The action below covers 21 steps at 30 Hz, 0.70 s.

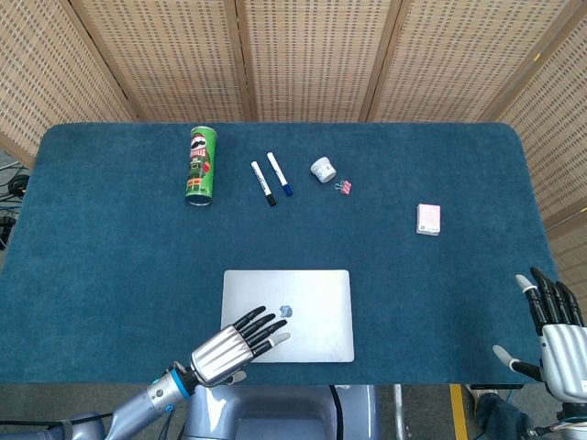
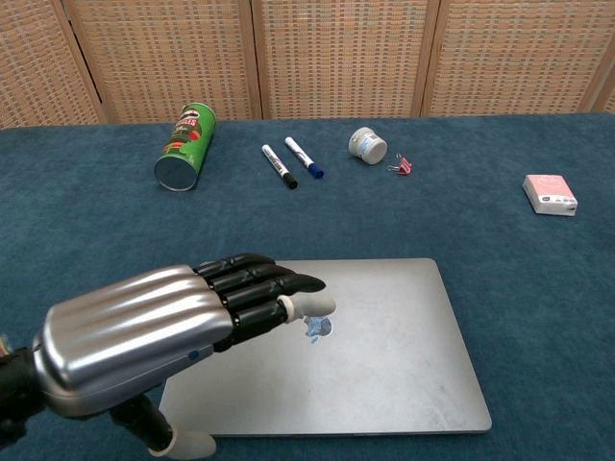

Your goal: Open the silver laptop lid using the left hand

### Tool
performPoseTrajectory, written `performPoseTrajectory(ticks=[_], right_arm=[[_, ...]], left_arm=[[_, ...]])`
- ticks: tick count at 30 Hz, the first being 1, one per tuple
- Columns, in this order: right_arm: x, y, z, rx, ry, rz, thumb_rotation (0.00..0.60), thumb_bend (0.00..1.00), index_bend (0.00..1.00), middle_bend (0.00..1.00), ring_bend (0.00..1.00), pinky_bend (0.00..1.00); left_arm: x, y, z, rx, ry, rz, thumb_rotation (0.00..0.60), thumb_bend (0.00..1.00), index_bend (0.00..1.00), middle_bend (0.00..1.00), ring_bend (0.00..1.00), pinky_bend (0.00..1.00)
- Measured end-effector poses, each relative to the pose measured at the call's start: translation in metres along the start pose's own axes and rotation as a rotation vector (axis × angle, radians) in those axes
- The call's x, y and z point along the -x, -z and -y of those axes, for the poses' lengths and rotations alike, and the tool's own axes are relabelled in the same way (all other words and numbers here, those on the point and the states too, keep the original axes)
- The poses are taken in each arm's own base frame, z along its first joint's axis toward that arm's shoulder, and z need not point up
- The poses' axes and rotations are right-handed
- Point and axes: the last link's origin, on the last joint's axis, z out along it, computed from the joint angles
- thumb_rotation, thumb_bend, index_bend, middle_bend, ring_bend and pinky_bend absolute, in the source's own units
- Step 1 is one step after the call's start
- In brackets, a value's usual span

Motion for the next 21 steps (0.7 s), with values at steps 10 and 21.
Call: performPoseTrajectory(ticks=[10,21], right_arm=[[0.001,-0.003,-0.003,0.008,-0.007,0.012,0.600,0.09,0.00,0.00,0.00,0.00],[0.002,-0.004,-0.004,0.010,-0.010,0.018,0.600,0.09,0.00,0.00,0.00,0.00]], left_arm=[[0.013,-0.039,-0.017,-0.008,0.012,0.022,0.600,0.02,0.00,0.00,0.00,0.00],[0.026,-0.066,-0.027,-0.011,-0.013,0.058,0.600,0.01,0.00,0.00,0.00,0.00]])
